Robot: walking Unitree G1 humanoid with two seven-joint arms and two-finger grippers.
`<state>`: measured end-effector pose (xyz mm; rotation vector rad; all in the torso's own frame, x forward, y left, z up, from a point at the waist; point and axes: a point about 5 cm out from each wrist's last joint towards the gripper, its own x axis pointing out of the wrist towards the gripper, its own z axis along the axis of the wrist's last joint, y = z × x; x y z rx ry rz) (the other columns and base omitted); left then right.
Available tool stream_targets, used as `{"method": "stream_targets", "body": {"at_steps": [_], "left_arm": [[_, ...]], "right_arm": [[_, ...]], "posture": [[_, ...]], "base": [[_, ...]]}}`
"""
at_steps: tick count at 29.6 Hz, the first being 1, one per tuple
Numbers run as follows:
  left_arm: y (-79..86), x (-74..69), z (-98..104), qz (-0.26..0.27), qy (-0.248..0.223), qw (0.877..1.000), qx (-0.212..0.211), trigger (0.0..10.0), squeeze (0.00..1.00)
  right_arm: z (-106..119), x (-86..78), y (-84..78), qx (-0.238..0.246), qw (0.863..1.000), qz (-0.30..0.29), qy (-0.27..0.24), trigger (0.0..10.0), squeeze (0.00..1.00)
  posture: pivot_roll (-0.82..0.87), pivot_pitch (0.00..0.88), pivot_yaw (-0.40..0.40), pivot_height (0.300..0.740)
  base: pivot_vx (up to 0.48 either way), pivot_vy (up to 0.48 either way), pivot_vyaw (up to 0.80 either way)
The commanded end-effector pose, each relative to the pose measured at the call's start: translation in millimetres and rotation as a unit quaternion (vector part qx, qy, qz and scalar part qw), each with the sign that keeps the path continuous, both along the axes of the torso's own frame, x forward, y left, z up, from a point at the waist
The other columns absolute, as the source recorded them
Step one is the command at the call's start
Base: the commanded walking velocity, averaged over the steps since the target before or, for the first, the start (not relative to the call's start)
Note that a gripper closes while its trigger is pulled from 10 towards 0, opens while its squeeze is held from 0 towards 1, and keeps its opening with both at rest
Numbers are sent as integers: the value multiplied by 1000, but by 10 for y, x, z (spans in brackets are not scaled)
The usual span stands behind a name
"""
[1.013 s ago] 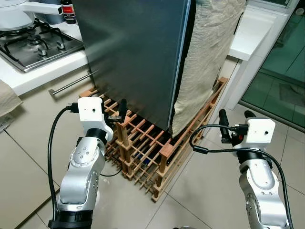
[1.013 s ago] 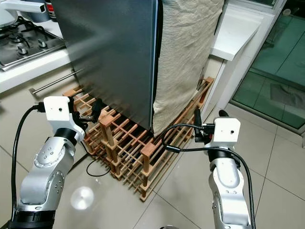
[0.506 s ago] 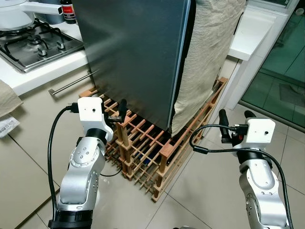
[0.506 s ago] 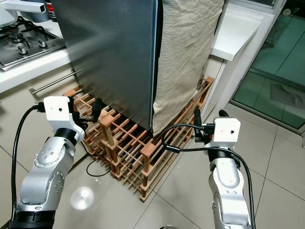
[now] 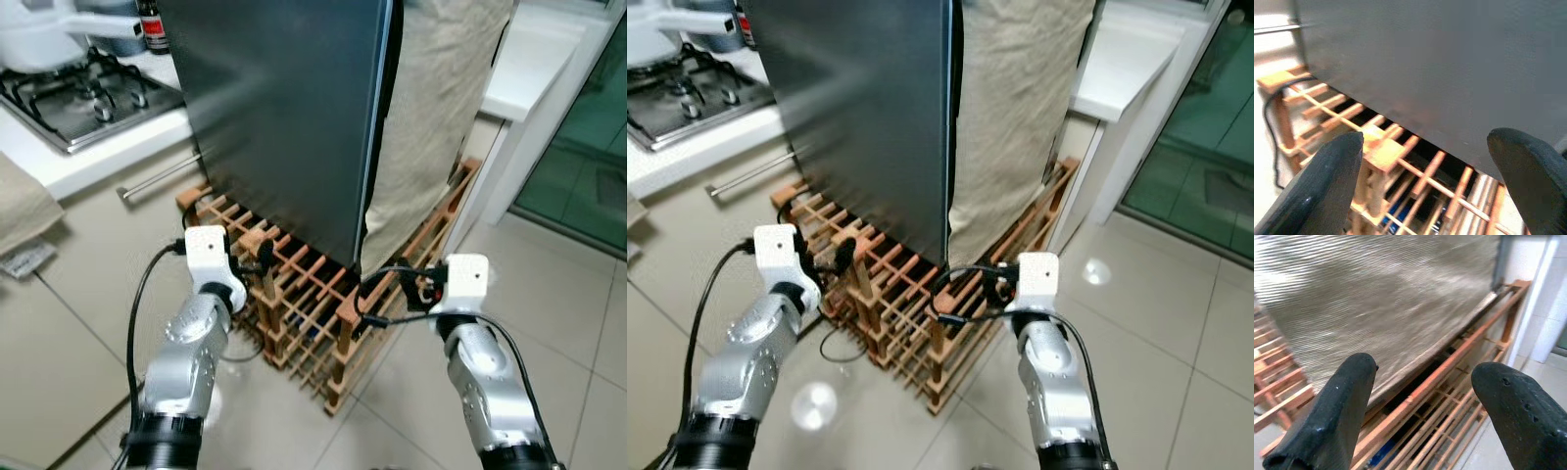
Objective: Restocking fridge
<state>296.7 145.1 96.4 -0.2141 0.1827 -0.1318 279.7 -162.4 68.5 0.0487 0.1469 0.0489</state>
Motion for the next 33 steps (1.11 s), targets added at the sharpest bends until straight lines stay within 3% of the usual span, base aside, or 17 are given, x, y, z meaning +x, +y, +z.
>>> {"method": "stream_targets", "body": {"at_steps": [1, 2, 5, 8, 11, 13, 15, 25, 33], "left_arm": [[109, -47, 112, 3, -40, 999, 11, 10000, 0], [158, -78, 196, 7, -67, 997, 38, 10000, 0], [205, -146, 296, 10, -97, 994, 50, 10000, 0], [224, -356, 402, 31, -138, 988, 58, 10000, 0], [167, -417, 372, 41, -114, 990, 77, 10000, 0], [140, -418, 370, 33, -111, 991, 66, 10000, 0], [70, -454, 436, -3, -137, 990, 22, 10000, 0], [-50, -370, 431, -51, -126, 990, 38, 10000, 0], [-52, -295, 492, -67, -143, 988, -3, 10000, 0]], "right_arm": [[287, -13, -77, -33, 996, -15, -76, 10000, 0], [398, -60, -107, -47, 994, -15, -102, 10000, 0], [504, -160, -151, -73, 989, -11, -129, 10000, 0], [526, -464, -230, -62, 989, -4, -131, 10000, 0], [478, -611, -283, -67, 991, -13, -115, 10000, 0], [476, -619, -285, -65, 991, -12, -114, 10000, 0], [520, -595, -245, -64, 990, -4, -123, 10000, 0], [531, -352, -266, -49, 991, -26, -118, 10000, 0], [532, -275, -186, -56, 991, 3, -124, 10000, 0]], "posture": [[-42, 0, 33, 740], [-42, 0, 33, 740], [-41, 0, 18, 740], [-33, 0, -18, 740], [-28, 0, -33, 740], [-28, 0, -33, 740], [-33, 0, -34, 740], [-45, 0, 8, 740], [-51, 0, 15, 740]], "base": [[0, 0, 0], [0, 0, 0], [0, 0, 0], [0, 0, 0], [0, 0, 0], [0, 0, 0], [0, 0, 0], [0, 0, -131], [0, 0, -658]]}}
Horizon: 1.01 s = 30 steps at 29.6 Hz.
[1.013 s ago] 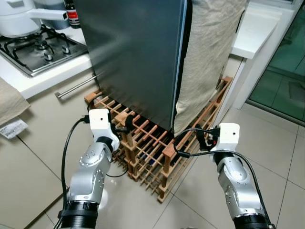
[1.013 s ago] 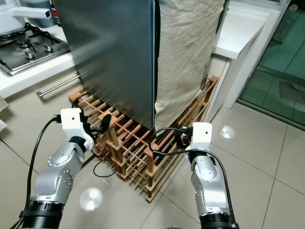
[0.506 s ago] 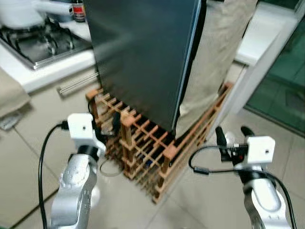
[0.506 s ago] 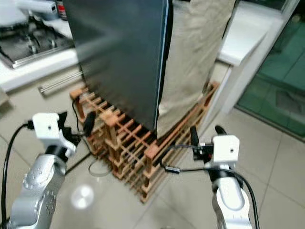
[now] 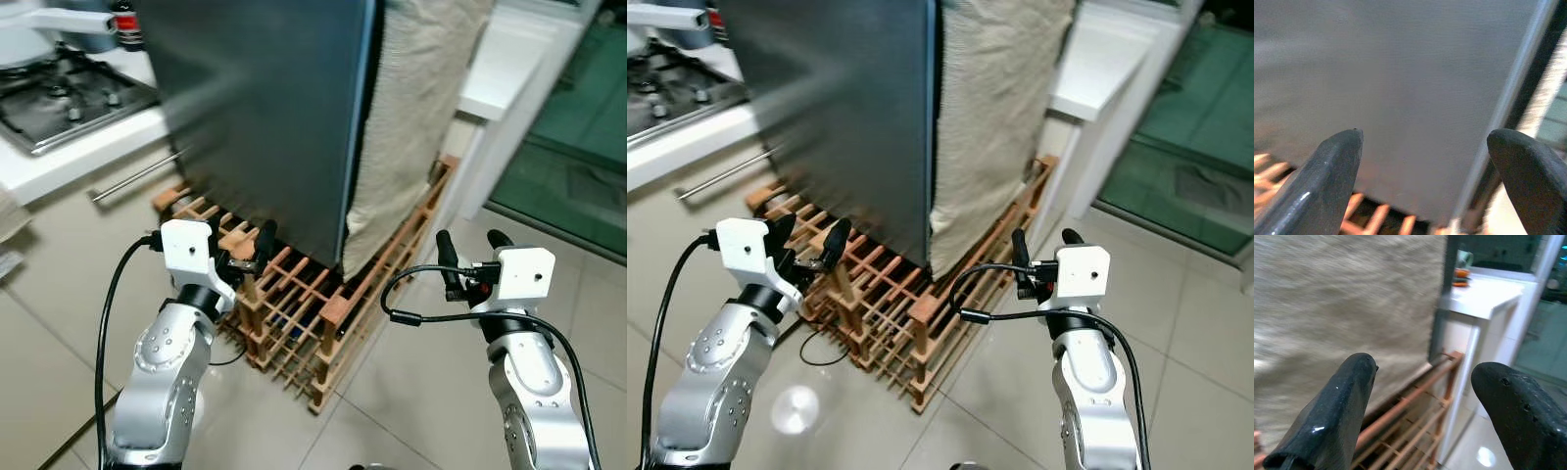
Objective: Restocking fridge
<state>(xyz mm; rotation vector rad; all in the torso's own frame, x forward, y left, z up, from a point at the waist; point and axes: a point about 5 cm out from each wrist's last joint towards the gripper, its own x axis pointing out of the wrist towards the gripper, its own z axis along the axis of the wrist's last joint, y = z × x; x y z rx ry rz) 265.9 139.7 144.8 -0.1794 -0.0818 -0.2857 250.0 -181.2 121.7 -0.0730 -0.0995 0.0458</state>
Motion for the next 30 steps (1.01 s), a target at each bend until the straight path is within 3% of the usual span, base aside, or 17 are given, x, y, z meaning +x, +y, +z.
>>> {"method": "stream_targets", "body": {"at_steps": [1, 12, 18, 23, 30], "left_arm": [[3, 15, 11, -5, -3, 1000, -8, 10000, 0], [113, 24, 12, 12, -10, 1000, -19, 10000, 0], [91, 87, 101, 0, -19, 1000, -24, 10000, 0], [65, 121, 41, -8, -6, 1000, -13, 10000, 0], [81, 125, 18, -13, -11, 1000, 5, 10000, 0]], "right_arm": [[0, 29, 3, 0, 1000, 7, 1, 10000, 0], [-9, 129, 10, -5, 1000, 18, -3, 10000, 0], [17, 186, 34, -2, 1000, 19, -13, 10000, 0], [-7, 184, 20, 0, 1000, 17, -9, 10000, 0], [-48, 172, -49, -11, 1000, 5, -1, 10000, 0]], "posture": [[-52, 0, 15, 740], [-29, 0, 6, 740], [-24, 0, 13, 740], [-31, 0, 16, 740], [-56, 0, 15, 740]], "base": [[0, 0, -663], [0, 0, -669], [0, 0, -686], [0, 0, -691], [0, 379, -677]]}}
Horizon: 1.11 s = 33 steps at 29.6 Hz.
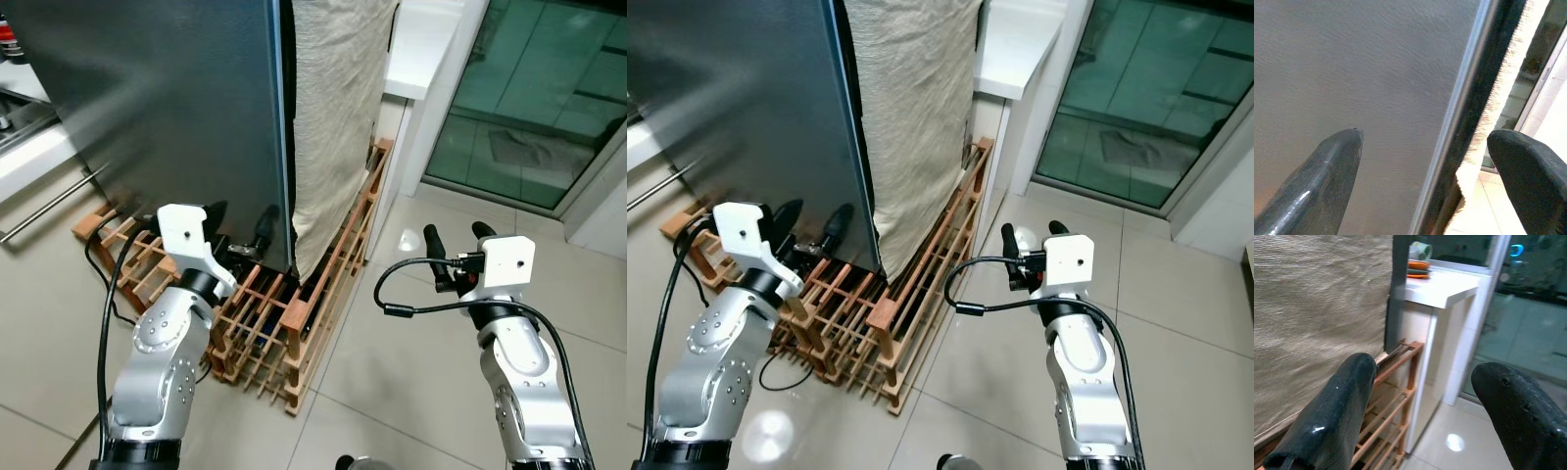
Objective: Restocking fridge
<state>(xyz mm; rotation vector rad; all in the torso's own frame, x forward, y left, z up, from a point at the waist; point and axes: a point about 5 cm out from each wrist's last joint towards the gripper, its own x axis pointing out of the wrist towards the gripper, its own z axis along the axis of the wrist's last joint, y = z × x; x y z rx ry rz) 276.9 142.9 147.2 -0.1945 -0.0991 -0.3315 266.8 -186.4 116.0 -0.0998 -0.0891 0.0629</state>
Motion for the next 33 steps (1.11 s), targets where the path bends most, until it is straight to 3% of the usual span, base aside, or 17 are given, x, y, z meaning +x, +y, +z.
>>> {"method": "stream_targets", "body": {"at_steps": [1, 10, 18, 27, 33], "left_arm": [[46, 25, -3, 10, -3, 1000, 13, 10000, 0], [-3, 46, -9, 5, -6, 1000, 13, 10000, 0], [-105, 10, -40, -3, -5, 1000, 15, 10000, 0], [-107, 3, -75, 5, -4, 1000, 20, 10000, 0], [-152, 31, -62, 14, -12, 999, 36, 10000, 0]], "right_arm": [[9, 8, 1, 6, 1000, -1, -7, 10000, 0], [13, 50, -12, -14, 1000, 4, -7, 10000, 0], [-20, 33, -11, -3, 1000, 3, -6, 10000, 0], [-61, 19, -54, -3, 1000, -2, -2, 10000, 0], [-23, 45, -55, -2, 1000, -6, -14, 10000, 0]], "posture": [[-56, 0, 15, 740], [-50, 0, 3, 740], [-46, 0, -2, 740], [-49, 0, -6, 740], [-60, 0, 0, 731]], "base": [[0, 0, 0], [0, 0, 0], [0, 0, -614], [0, 0, -597], [0, -249, 0]]}}
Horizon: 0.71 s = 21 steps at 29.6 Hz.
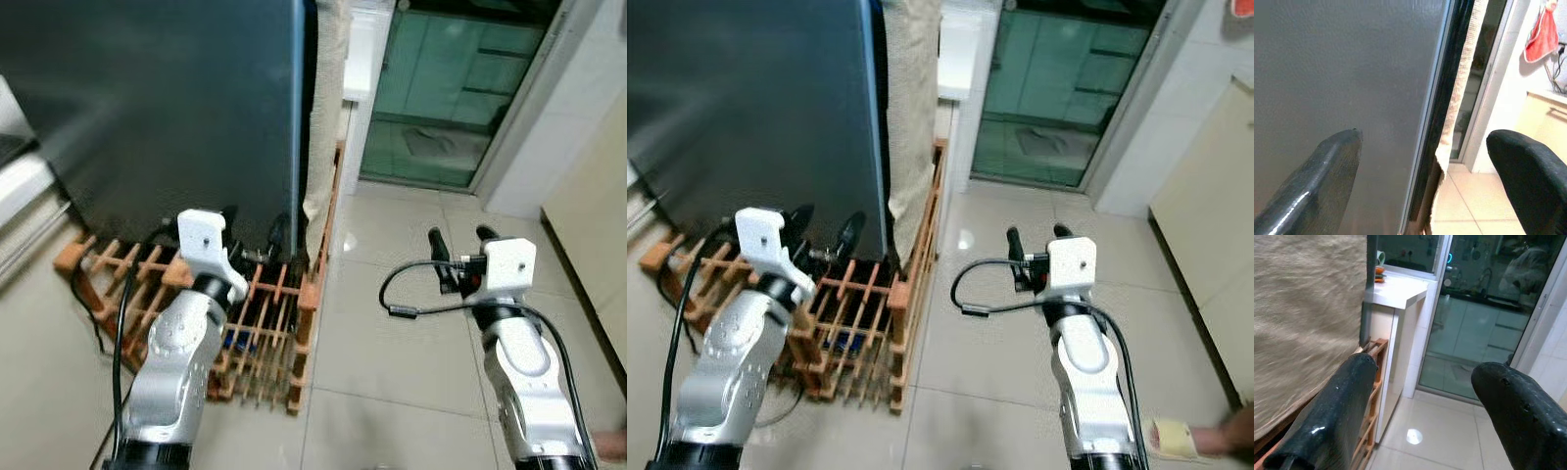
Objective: Restocking fridge
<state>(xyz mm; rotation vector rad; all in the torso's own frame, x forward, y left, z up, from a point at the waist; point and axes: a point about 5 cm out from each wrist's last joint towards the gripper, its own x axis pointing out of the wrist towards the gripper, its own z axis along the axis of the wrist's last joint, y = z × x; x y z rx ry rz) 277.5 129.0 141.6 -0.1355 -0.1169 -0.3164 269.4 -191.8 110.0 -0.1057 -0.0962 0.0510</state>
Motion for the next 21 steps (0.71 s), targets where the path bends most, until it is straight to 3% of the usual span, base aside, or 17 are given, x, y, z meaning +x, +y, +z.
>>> {"method": "stream_targets", "body": {"at_steps": [1, 6, 7, 12, 21], "left_arm": [[-14, 25, -10, 6, 2, 1000, 8, 10000, 0], [73, 42, -41, 59, 20, 998, -13, 10000, 0], [104, 9, -78, 76, 34, 996, -16, 10000, 0], [123, -70, -117, 71, 40, 997, -9, 10000, 0], [106, 25, -25, 73, 26, 997, -21, 10000, 0]], "right_arm": [[46, 23, 4, -1, 1000, 1, -13, 10000, 0], [133, -39, -75, 27, 998, -35, -46, 10000, 0], [120, -141, -108, 25, 997, -50, -51, 10000, 0], [11, -301, -118, 9, 998, -52, -30, 10000, 0], [57, -189, -63, 6, 999, -37, -36, 10000, 0]], "posture": [[-63, 0, 5, 731], [-60, 0, 4, 731], [-59, 0, 2, 731], [-60, 0, 1, 731], [-67, 0, 9, 731]], "base": [[0, -469, 0], [97, -427, 0], [240, 0, 0], [0, 0, 0], [0, 0, 0]]}}
